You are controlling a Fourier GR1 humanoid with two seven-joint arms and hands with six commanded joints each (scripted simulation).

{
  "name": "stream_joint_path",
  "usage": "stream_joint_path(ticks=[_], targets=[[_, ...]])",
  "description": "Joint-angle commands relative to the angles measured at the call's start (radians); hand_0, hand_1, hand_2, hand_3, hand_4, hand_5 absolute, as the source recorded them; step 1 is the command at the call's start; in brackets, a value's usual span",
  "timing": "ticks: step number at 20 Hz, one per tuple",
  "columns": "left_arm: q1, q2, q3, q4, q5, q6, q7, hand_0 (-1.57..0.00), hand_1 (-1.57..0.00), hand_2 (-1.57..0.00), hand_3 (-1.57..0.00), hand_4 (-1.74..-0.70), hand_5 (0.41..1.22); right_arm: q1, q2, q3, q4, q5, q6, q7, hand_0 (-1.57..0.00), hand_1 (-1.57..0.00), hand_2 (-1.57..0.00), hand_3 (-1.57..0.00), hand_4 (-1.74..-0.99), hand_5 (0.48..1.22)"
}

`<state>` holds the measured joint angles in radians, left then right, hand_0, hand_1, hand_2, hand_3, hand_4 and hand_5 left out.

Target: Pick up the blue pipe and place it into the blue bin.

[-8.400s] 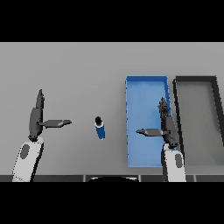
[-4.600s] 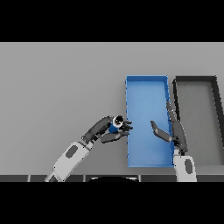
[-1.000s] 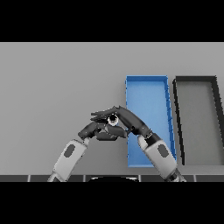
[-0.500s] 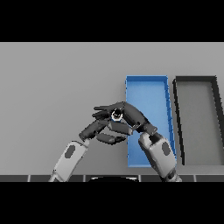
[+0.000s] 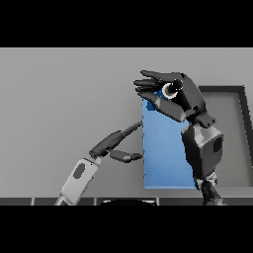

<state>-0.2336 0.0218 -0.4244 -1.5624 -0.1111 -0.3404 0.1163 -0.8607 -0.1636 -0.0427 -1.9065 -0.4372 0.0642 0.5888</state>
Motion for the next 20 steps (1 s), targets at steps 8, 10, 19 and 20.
stream_joint_path(ticks=[8, 10, 19, 20], targets=[[-0.005, 0.023, 0.005, 0.009, -0.021, 0.002, -0.025, 0.00, 0.00, 0.00, 0.00, -0.88, 0.412, 0.074, -0.160, -0.182, 0.134, 0.066, 0.011, 0.021, -1.57, -1.57, -1.57, -1.57, -1.741, 1.221], [-0.014, 0.024, 0.007, 0.007, -0.015, -0.005, -0.017, 0.00, 0.00, 0.00, 0.00, -0.87, 0.415, 0.157, -0.159, -0.218, 0.141, 0.061, 0.007, 0.021, -1.57, -1.57, -1.57, -1.57, -1.741, 1.221], [0.024, 0.018, -0.009, -0.026, -0.007, -0.002, -0.003, 0.00, 0.00, 0.00, 0.00, -0.88, 0.425, 0.560, -0.124, -0.163, 0.068, 0.080, -0.062, 0.021, -1.57, -1.57, -1.57, -1.57, -1.741, 1.221], [0.024, 0.017, -0.011, -0.019, -0.012, 0.001, 0.001, 0.00, 0.00, 0.00, 0.00, -0.88, 0.427, 0.609, -0.126, -0.131, 0.045, 0.080, -0.090, 0.021, -1.57, -1.57, -1.57, -1.57, -1.741, 1.221]])
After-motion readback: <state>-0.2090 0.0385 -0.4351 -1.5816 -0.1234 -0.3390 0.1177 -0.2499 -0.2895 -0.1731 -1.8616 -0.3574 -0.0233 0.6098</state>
